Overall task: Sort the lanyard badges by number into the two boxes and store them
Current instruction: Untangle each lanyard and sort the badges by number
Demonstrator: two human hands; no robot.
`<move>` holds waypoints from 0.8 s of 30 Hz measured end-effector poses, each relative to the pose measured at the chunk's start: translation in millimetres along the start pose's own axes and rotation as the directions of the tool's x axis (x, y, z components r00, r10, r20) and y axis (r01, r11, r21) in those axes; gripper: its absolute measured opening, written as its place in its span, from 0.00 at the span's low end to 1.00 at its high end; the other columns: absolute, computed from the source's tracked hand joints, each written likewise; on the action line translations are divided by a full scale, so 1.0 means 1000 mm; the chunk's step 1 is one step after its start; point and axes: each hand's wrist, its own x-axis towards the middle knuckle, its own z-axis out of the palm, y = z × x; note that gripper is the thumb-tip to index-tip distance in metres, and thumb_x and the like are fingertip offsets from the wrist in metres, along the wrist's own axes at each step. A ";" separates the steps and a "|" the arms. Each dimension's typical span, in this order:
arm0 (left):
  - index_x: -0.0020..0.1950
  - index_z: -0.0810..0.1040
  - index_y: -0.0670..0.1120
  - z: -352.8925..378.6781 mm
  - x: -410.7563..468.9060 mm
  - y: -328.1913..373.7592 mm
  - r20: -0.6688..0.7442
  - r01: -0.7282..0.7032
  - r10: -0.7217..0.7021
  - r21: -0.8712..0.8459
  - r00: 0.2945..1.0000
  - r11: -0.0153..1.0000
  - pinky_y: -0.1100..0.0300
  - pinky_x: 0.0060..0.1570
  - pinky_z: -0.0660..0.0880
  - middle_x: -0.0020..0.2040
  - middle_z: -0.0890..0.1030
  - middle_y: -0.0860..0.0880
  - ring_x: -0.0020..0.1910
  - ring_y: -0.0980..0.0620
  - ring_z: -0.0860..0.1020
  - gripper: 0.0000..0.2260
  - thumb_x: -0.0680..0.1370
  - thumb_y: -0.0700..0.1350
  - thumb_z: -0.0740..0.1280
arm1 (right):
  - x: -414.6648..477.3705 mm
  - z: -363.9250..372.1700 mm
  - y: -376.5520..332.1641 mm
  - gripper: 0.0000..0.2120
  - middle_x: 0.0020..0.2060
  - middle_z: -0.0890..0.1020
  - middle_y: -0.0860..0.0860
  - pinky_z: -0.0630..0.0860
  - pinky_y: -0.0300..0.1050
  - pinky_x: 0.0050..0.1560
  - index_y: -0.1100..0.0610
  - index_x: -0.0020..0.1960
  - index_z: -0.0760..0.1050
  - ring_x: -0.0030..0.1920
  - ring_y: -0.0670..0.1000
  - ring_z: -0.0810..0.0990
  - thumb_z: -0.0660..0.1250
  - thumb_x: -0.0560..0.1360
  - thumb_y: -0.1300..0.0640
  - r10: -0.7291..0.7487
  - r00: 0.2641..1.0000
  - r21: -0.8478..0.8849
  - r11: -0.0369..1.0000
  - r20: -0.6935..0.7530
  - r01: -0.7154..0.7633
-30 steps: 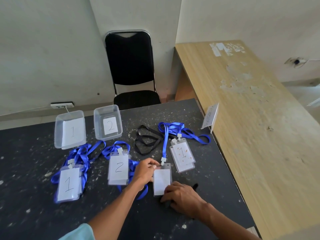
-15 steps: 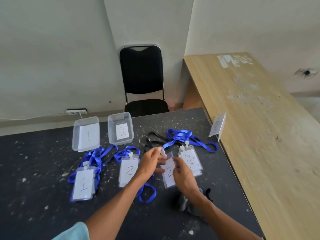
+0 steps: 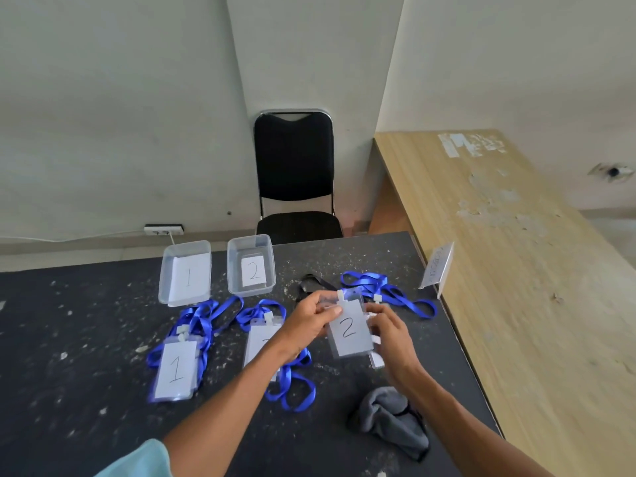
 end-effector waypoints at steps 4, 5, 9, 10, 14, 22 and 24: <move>0.62 0.76 0.45 -0.005 -0.004 0.014 -0.018 -0.010 0.008 -0.105 1.000 0.994 0.38 0.59 0.77 0.55 0.83 0.41 0.57 0.41 0.82 0.11 0.79 0.42 0.68 | 0.017 -0.006 0.004 0.17 0.58 0.79 0.53 0.81 0.47 0.52 0.41 0.59 0.79 0.57 0.53 0.80 0.63 0.74 0.57 0.003 0.979 -0.420 0.904 0.204 0.085; 0.61 0.76 0.46 -0.008 -0.005 0.019 -0.036 -0.031 0.027 -0.107 0.999 0.994 0.38 0.57 0.78 0.54 0.83 0.42 0.56 0.41 0.82 0.11 0.79 0.43 0.68 | 0.018 -0.005 0.005 0.13 0.58 0.79 0.51 0.81 0.43 0.52 0.42 0.55 0.80 0.57 0.50 0.80 0.66 0.74 0.56 0.067 0.964 -0.481 0.874 0.259 0.068; 0.59 0.77 0.53 -0.029 -0.003 0.031 -0.135 -0.067 0.059 -0.050 0.989 0.997 0.41 0.57 0.79 0.54 0.83 0.43 0.56 0.44 0.82 0.11 0.77 0.50 0.69 | 0.014 0.002 0.005 0.06 0.43 0.82 0.45 0.71 0.32 0.39 0.50 0.52 0.80 0.41 0.43 0.78 0.66 0.79 0.58 0.187 0.939 -0.545 0.839 0.289 0.001; 0.59 0.77 0.52 -0.035 -0.003 0.032 -0.141 -0.055 0.046 -0.057 0.989 0.997 0.43 0.57 0.80 0.54 0.84 0.43 0.57 0.44 0.82 0.10 0.78 0.49 0.69 | 0.017 0.003 0.006 0.05 0.40 0.81 0.47 0.70 0.35 0.37 0.52 0.52 0.80 0.39 0.45 0.76 0.66 0.79 0.57 0.155 0.958 -0.575 0.818 0.240 0.012; 0.63 0.77 0.46 -0.058 -0.007 0.031 -0.118 0.018 -0.027 -0.075 0.993 0.997 0.46 0.57 0.79 0.53 0.85 0.44 0.56 0.46 0.82 0.12 0.80 0.46 0.67 | 0.025 0.014 -0.006 0.07 0.34 0.77 0.51 0.68 0.33 0.30 0.58 0.45 0.81 0.29 0.45 0.71 0.66 0.78 0.60 -0.066 0.995 -0.607 0.789 0.074 0.097; 0.68 0.74 0.47 -0.072 -0.018 0.029 0.022 0.045 -0.041 -0.312 0.999 0.949 0.46 0.58 0.79 0.58 0.82 0.40 0.60 0.44 0.80 0.16 0.80 0.42 0.67 | 0.014 0.056 -0.080 0.07 0.45 0.84 0.53 0.79 0.40 0.39 0.58 0.54 0.77 0.42 0.47 0.84 0.60 0.81 0.62 -0.185 0.967 -0.143 0.967 0.175 0.210; 0.69 0.73 0.48 -0.070 -0.018 0.031 0.075 0.041 -0.018 -0.320 0.997 0.947 0.44 0.58 0.79 0.58 0.81 0.39 0.61 0.42 0.80 0.17 0.80 0.43 0.67 | 0.016 0.060 -0.084 0.06 0.47 0.84 0.56 0.80 0.43 0.40 0.59 0.56 0.75 0.45 0.51 0.85 0.61 0.82 0.60 -0.097 0.970 -0.119 0.985 0.222 0.126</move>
